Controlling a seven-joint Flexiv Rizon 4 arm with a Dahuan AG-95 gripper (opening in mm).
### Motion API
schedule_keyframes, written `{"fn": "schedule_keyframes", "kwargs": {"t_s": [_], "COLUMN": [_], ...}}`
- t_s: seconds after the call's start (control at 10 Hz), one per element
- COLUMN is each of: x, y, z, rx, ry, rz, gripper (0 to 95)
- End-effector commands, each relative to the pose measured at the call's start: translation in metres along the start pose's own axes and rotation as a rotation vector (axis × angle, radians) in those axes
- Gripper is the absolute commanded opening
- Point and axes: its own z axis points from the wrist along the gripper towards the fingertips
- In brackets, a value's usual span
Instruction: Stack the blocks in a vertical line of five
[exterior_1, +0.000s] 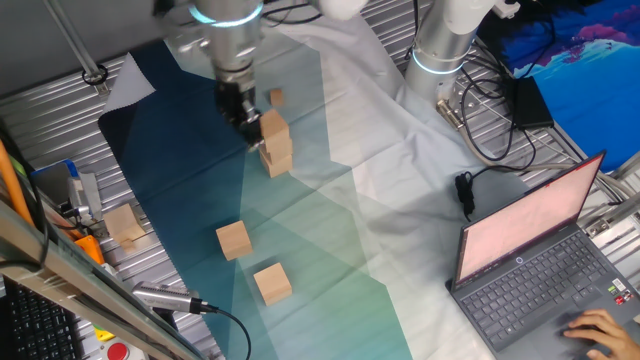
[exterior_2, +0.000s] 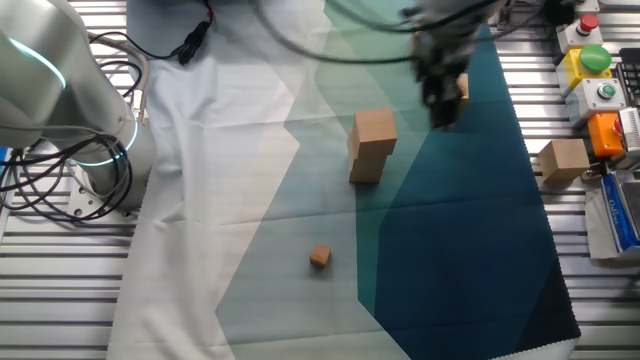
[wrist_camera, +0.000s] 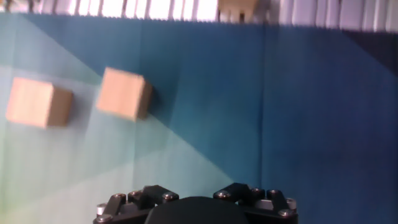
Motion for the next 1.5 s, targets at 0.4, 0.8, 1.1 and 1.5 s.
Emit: {"fn": "schedule_keyframes", "kwargs": {"t_s": [0.4,0.8,1.1,1.5], "x": [-0.068,-0.090,-0.092,-0.092], "y": [0.046,0.060,0.058,0.058], "z": [0.020,0.051,0.063,0.063], "rx": [0.011,0.026,0.025,0.015], "ry": [0.007,0.014,0.015,0.050], "rz": [-0.039,-0.116,-0.132,-0.112], "gripper": [76.0,76.0,76.0,76.0]}}
